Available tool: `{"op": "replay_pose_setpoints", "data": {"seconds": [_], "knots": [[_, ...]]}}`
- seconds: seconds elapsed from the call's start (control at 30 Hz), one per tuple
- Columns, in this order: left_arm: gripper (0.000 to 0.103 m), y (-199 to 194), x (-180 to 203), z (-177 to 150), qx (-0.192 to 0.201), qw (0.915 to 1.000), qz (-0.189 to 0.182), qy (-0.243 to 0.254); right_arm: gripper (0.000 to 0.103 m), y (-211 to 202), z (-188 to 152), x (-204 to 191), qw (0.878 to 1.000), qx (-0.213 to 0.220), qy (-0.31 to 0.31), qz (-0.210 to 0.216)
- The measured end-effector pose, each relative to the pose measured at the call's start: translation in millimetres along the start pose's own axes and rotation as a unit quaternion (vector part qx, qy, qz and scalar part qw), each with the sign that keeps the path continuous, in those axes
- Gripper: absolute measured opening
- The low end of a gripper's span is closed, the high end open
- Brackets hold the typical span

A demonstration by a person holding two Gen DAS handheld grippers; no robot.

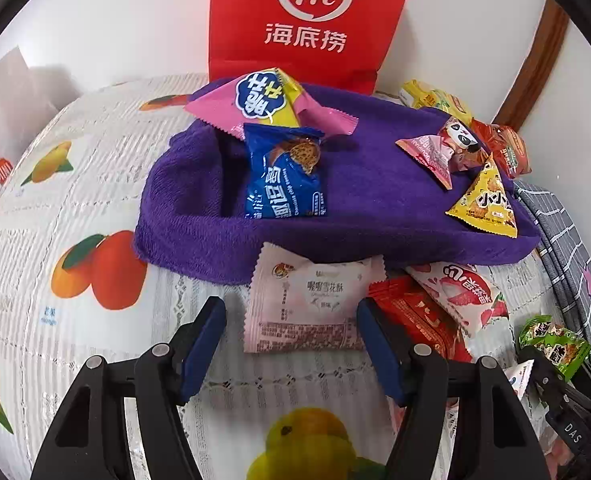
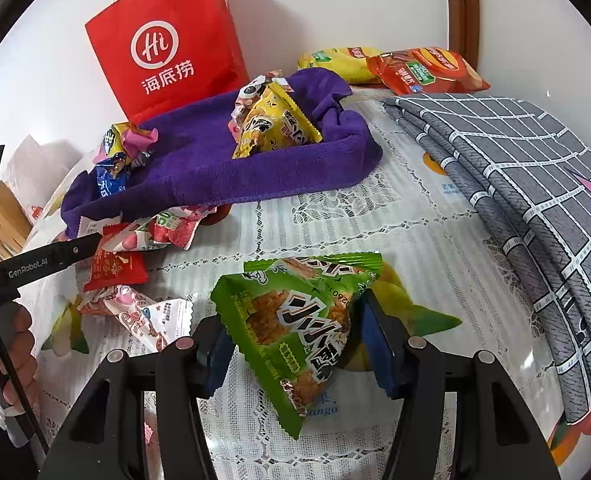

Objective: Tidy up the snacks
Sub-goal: 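Grasp the green packet with the right tool while the left tool reaches for the white-pink packet, then grasp and lift the white-pink packet from the bed with the left tool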

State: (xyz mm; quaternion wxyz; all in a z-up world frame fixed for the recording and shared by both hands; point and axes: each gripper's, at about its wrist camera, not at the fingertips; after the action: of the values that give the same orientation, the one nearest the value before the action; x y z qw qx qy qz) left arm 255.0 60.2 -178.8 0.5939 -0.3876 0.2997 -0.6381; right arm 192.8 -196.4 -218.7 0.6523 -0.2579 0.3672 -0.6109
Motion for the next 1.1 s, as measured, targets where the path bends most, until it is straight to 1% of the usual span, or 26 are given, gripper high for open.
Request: {"op": "replay_pose_setpoints", "data": {"seconds": [0.07, 0.2, 0.27, 0.4, 0.5, 0.53, 0.57, 0.6, 0.63, 0.67, 0.7, 0.73, 0.77, 0.83, 1.0, 1.1], "knots": [[0.066, 1, 2, 0, 0.001, 1.0, 0.0, 0.002, 0.059, 0, 0, 0, 1.0, 0.0, -0.001, 0.001], [0.074, 6, 9, 0, -0.001, 0.9999, 0.003, 0.015, 0.06, 1, -1, -1, 1.0, 0.0, -0.003, 0.0], [0.075, 9, 14, 0, 0.0, 0.9996, 0.012, 0.026, 0.06, 1, -1, -1, 1.0, 0.001, -0.003, -0.001], [0.082, 14, 24, -1, 0.005, 0.9985, 0.034, 0.042, 0.06, 1, -1, -2, 1.0, 0.001, -0.004, -0.002], [0.082, 15, 27, -2, 0.012, 0.998, 0.037, 0.049, 0.061, 2, -1, -3, 1.0, 0.0, -0.007, -0.005], [0.079, 15, 27, -2, 0.014, 0.998, 0.037, 0.049, 0.061, 2, -1, -4, 1.0, 0.0, -0.008, -0.006], [0.074, 13, 27, -3, 0.018, 0.9982, 0.03, 0.048, 0.061, 3, -1, -4, 1.0, 0.0, -0.01, -0.008], [0.059, 11, 26, -3, 0.023, 0.9985, 0.02, 0.046, 0.061, 3, -1, -4, 1.0, 0.0, -0.01, -0.008], [0.053, 8, 24, -4, 0.024, 0.9988, 0.011, 0.041, 0.061, 3, -1, -4, 1.0, 0.0, -0.01, -0.008], [0.051, 6, 23, -4, 0.024, 0.999, 0.008, 0.038, 0.061, 3, -1, -4, 1.0, 0.0, -0.01, -0.008], [0.045, 4, 21, -5, 0.026, 0.999, 0.002, 0.035, 0.061, 3, -1, -4, 1.0, 0.0, -0.009, -0.007], [0.041, 2, 21, -5, 0.027, 0.999, -0.003, 0.035, 0.061, 3, -1, -5, 1.0, 0.0, -0.009, -0.007], [0.04, 0, 20, -6, 0.027, 0.999, -0.012, 0.035, 0.061, 3, -1, -5, 1.0, 0.0, -0.009, -0.007], [0.035, -4, 18, -6, 0.024, 0.9988, -0.03, 0.03, 0.061, 3, -1, -5, 1.0, 0.0, -0.009, -0.008], [0.026, -12, 16, -5, 0.027, 0.998, -0.054, 0.019, 0.061, 3, -2, -5, 1.0, 0.0, -0.009, -0.009], [0.024, -14, 9, -3, 0.023, 0.9982, -0.056, 0.007, 0.061, 4, -2, -5, 1.0, 0.001, -0.01, -0.009]]}}
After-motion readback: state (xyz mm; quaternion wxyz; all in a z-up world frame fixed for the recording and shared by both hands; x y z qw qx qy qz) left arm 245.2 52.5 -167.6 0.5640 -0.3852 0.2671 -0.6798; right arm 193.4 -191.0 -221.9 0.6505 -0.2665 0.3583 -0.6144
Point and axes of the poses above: each gripper's, at about its wrist camera, not at the fingertips, and y roughly the way its jaws point, x to its right, z to its top, and after that the axes turned 1 degree about -x, right-handed
